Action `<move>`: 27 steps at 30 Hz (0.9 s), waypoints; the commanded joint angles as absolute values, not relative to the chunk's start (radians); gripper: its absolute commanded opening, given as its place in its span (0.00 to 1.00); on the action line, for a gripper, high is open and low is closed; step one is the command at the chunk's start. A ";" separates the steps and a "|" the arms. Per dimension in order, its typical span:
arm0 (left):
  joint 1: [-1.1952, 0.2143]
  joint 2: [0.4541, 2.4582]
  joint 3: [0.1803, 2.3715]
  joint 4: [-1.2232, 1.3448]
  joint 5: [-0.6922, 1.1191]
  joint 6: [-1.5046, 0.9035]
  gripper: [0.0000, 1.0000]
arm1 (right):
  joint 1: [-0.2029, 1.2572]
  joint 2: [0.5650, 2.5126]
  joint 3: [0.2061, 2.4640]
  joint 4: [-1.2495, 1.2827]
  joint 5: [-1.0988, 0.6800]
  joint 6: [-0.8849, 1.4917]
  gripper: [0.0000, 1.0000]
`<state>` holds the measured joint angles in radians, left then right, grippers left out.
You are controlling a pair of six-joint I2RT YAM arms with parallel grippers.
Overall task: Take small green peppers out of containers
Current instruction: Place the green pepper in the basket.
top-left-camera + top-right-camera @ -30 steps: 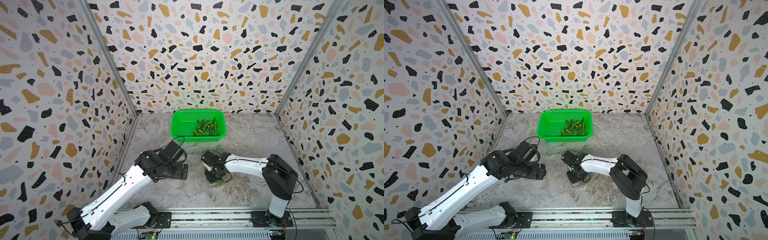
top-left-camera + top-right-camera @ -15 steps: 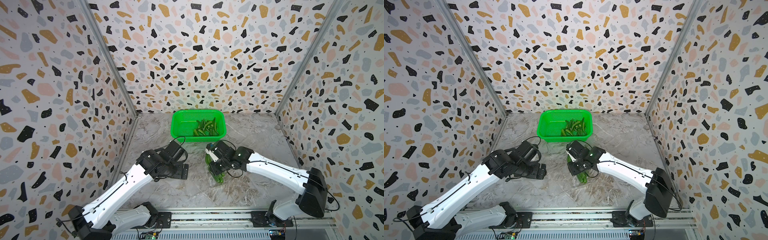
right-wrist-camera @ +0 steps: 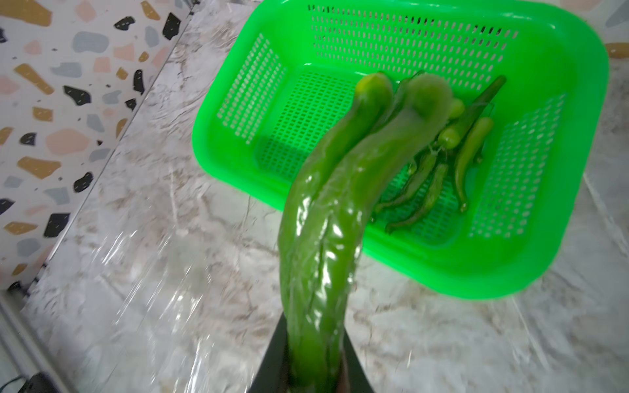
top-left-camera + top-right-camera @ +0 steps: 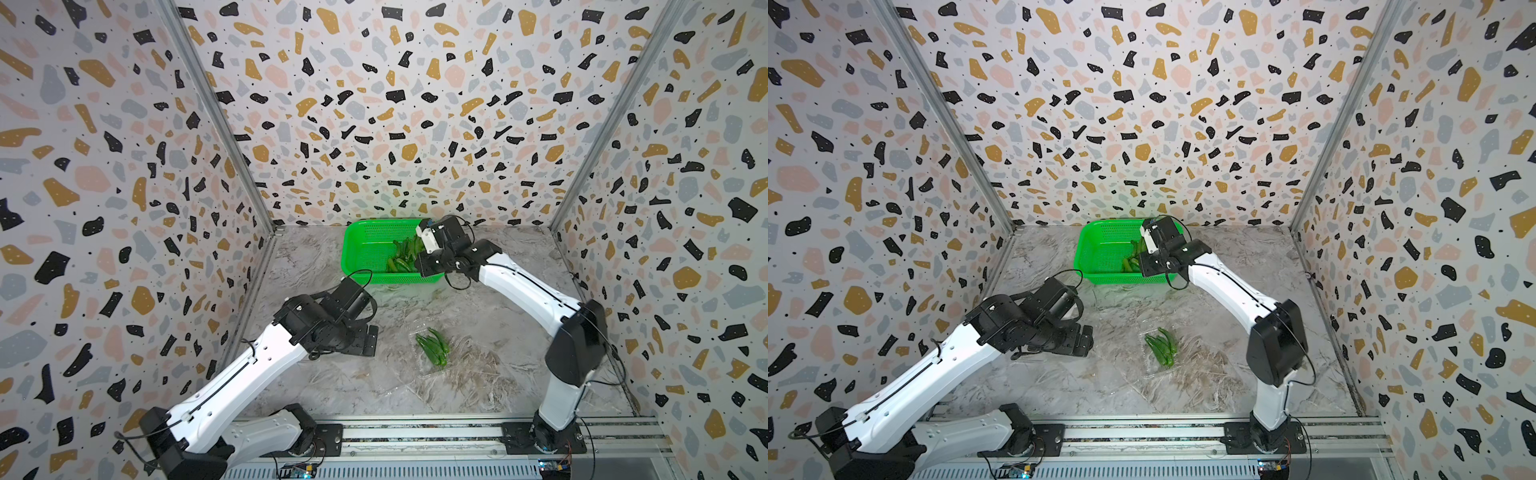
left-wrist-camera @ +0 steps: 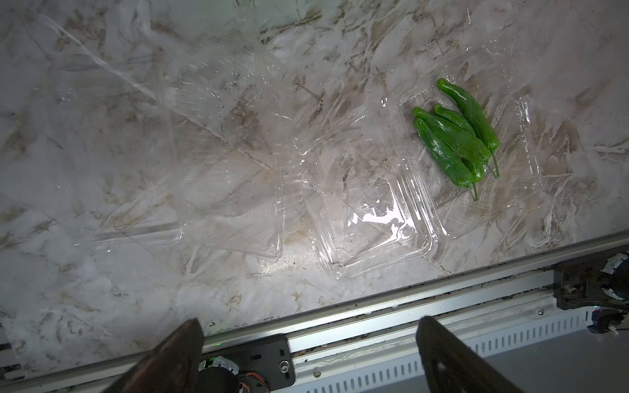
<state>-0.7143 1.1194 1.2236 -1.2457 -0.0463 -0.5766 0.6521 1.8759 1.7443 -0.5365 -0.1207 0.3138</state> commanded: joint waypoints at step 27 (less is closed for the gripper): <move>-0.710 1.141 1.282 -1.267 -0.039 -0.613 0.99 | 0.647 2.115 2.240 -0.670 -0.070 0.238 0.68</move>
<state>-0.7143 1.1378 1.2758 -1.2957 -0.0483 -0.5957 0.6609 2.2688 2.1712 -0.5766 -0.0998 0.2619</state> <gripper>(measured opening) 0.987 0.683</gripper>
